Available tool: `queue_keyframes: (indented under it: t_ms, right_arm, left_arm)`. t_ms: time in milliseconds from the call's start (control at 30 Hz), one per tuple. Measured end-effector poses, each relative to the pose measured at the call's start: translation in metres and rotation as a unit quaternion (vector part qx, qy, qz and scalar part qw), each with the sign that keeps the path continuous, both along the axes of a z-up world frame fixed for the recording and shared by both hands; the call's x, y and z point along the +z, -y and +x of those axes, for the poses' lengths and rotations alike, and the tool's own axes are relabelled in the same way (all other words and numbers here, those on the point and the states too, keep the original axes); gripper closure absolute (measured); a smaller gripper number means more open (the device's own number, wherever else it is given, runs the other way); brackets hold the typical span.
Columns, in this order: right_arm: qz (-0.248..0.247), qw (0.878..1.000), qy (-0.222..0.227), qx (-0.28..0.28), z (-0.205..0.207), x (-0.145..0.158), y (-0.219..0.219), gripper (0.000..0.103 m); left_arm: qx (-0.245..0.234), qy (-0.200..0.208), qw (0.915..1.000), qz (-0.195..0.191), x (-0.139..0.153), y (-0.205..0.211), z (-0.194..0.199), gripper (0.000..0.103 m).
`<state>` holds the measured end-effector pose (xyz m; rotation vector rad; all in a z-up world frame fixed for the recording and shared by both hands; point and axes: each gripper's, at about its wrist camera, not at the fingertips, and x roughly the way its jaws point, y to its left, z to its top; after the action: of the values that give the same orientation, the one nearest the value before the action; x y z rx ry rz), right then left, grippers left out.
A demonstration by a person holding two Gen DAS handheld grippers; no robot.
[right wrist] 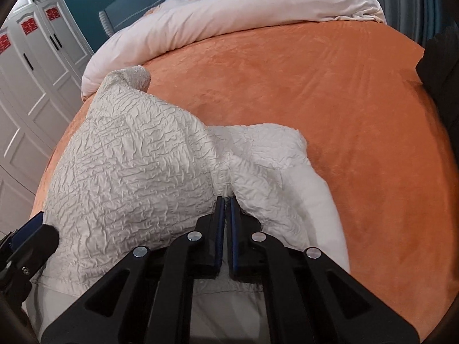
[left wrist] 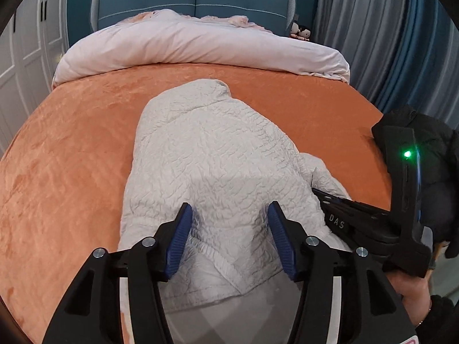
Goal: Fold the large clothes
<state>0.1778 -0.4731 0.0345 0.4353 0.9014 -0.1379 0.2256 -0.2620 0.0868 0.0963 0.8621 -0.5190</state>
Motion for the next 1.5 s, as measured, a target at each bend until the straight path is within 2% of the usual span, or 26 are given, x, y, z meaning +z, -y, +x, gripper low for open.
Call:
queue_keyframes:
  t_ms: [267, 567, 833, 933, 967, 1000, 1067, 1133, 1167, 1200, 1267, 1367, 1500]
  right_arm:
    - [0.03, 0.999, 0.036, -0.005, -0.004, -0.017, 0.004, 0.103]
    - [0.033, 0.999, 0.042, -0.009, -0.004, -0.02, 0.002, 0.103]
    - [0.021, 0.999, 0.03, -0.004, -0.001, -0.011, 0.002, 0.103]
    - [0.0, 1.0, -0.008, -0.003, 0.003, 0.011, -0.001, 0.102]
    - [-0.006, 1.0, -0.02, -0.008, 0.0, 0.027, -0.003, 0.099]
    - [-0.006, 1.0, -0.016, -0.007, -0.007, 0.044, -0.004, 0.094]
    - [-0.002, 1.0, 0.008, 0.007, -0.027, 0.073, -0.009, 0.092]
    - [-0.013, 0.999, 0.029, 0.024, -0.063, 0.1, -0.015, 0.068]
    - [-0.017, 0.999, 0.034, 0.021, -0.087, 0.108, -0.015, 0.046]
    - [-0.014, 0.999, 0.036, 0.017, -0.103, 0.109, -0.014, 0.037]
    - [0.028, 0.999, 0.034, 0.001, -0.14, 0.1, -0.007, 0.038]
    - [0.095, 0.995, 0.016, -0.017, -0.166, 0.075, -0.004, 0.037]
    - [0.111, 0.994, 0.006, -0.01, -0.169, 0.053, -0.016, 0.037]
  left_arm:
    - [0.005, 0.048, 0.9988, 0.003, -0.02, 0.002, -0.009, 0.046]
    - [0.005, 0.058, 0.9982, 0.016, -0.026, 0.008, -0.009, 0.046]
    - [0.005, 0.06, 0.9977, 0.032, -0.024, 0.01, -0.009, 0.046]
    - [-0.006, 0.051, 0.9978, 0.042, -0.016, 0.009, -0.007, 0.045]
    - [-0.013, 0.044, 0.998, 0.045, -0.008, 0.005, -0.007, 0.044]
    - [-0.016, 0.038, 0.9981, 0.046, -0.002, 0.001, -0.009, 0.043]
    - [-0.009, 0.025, 0.9986, 0.046, 0.012, -0.014, -0.015, 0.042]
    - [-0.006, 0.013, 0.9994, 0.03, 0.028, -0.037, -0.026, 0.039]
    - [-0.008, 0.007, 0.9997, 0.023, 0.035, -0.051, -0.035, 0.037]
    - [-0.009, 0.003, 0.9998, 0.02, 0.038, -0.059, -0.041, 0.036]
    - [-0.01, -0.013, 0.9997, 0.017, 0.037, -0.076, -0.054, 0.035]
    - [-0.007, -0.047, 0.9988, 0.007, 0.025, -0.095, -0.074, 0.035]
    - [-0.02, -0.102, 0.9943, -0.021, 0.007, -0.11, -0.102, 0.035]
